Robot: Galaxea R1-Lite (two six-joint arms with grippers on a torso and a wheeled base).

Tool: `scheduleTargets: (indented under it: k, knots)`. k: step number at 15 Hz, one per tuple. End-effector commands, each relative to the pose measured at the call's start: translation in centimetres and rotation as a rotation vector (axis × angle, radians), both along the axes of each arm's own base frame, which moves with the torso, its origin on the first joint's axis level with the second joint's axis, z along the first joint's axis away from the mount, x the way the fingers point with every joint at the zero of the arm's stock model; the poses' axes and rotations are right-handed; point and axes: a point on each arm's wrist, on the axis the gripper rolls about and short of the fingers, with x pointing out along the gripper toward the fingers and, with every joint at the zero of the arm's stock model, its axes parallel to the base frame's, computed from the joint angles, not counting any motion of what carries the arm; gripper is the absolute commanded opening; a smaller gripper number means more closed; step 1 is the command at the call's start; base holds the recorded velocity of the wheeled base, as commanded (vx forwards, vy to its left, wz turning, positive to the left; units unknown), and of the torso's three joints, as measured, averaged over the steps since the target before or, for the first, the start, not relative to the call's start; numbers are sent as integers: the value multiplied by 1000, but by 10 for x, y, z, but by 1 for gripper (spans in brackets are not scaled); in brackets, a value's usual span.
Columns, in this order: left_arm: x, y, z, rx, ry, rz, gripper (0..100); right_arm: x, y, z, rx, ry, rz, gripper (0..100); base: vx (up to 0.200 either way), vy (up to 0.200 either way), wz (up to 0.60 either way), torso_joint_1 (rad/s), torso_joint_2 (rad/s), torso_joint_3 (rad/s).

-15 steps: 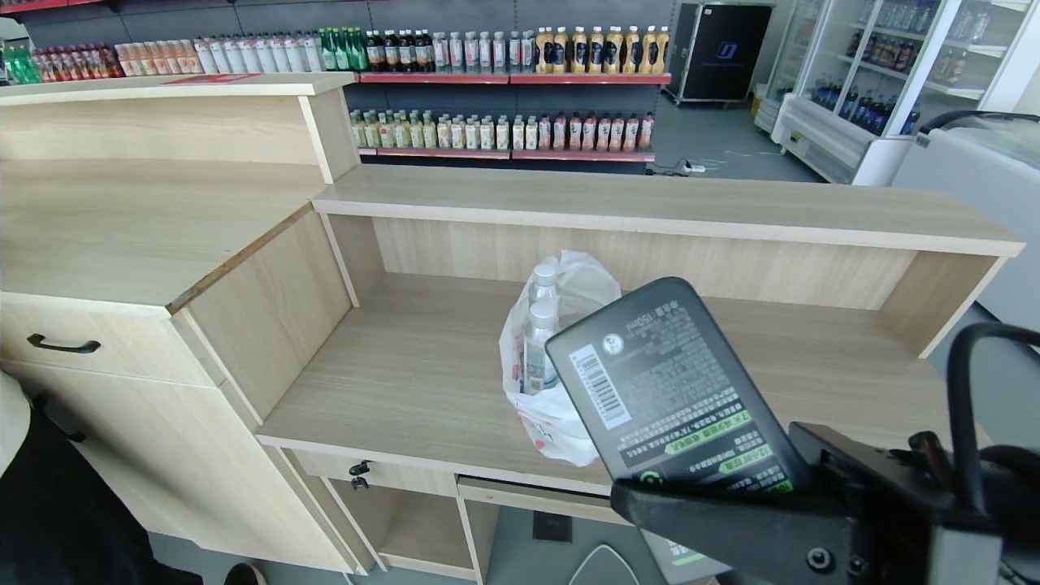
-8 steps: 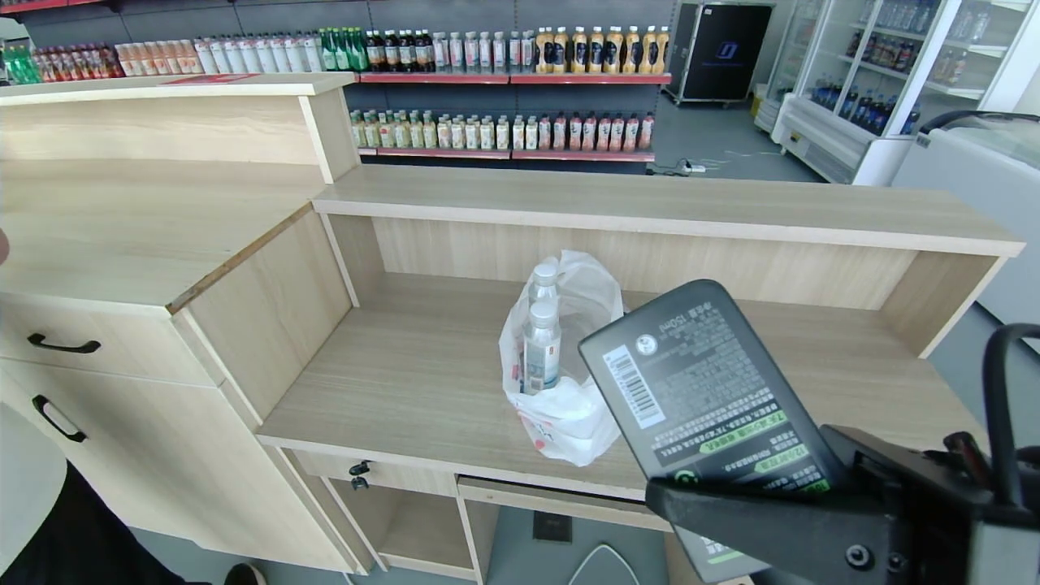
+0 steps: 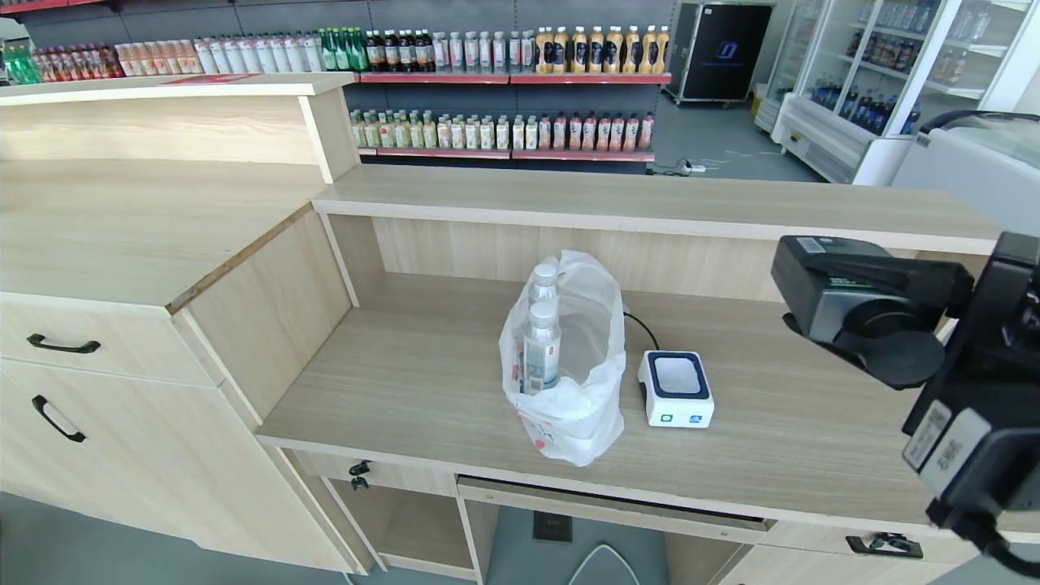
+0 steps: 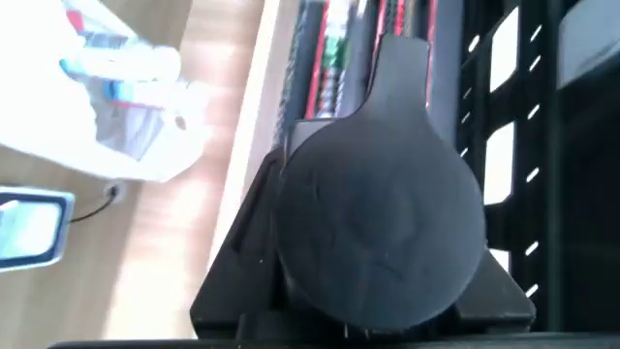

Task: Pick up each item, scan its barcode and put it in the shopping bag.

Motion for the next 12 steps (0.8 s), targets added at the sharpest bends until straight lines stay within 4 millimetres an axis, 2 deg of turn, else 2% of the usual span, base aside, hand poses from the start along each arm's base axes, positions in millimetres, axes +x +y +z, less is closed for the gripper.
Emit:
scheduleTargets:
  k: [1,3,4,5,7,9,12]
  knots:
    - [0,0,0,0,2,2,100,-5,-37,17,259,107,-273,0,0,0,0,0,0,0]
    - [0,0,0,0,2,0,100,-3,-50,18,456,198,-372,0,0,0,0,0,0,0]
    - [0,0,0,0,2,0,100,1,-59,16,620,272,-435,0,0,0,0,0,0,0]
    - [0,0,0,0,2,0,100,7,-79,23,799,326,-539,0,0,0,0,0,0,0]
    - [0,0,0,0,2,0,100,5,-98,23,939,449,-681,0,0,0,0,0,0,0]
    - [0,0,0,0,2,0,100,6,-104,20,1069,515,-746,0,0,0,0,0,0,0]
    - [0,0,0,0,2,0,100,10,-105,30,1267,541,-727,0,0,0,600,4,2,4]
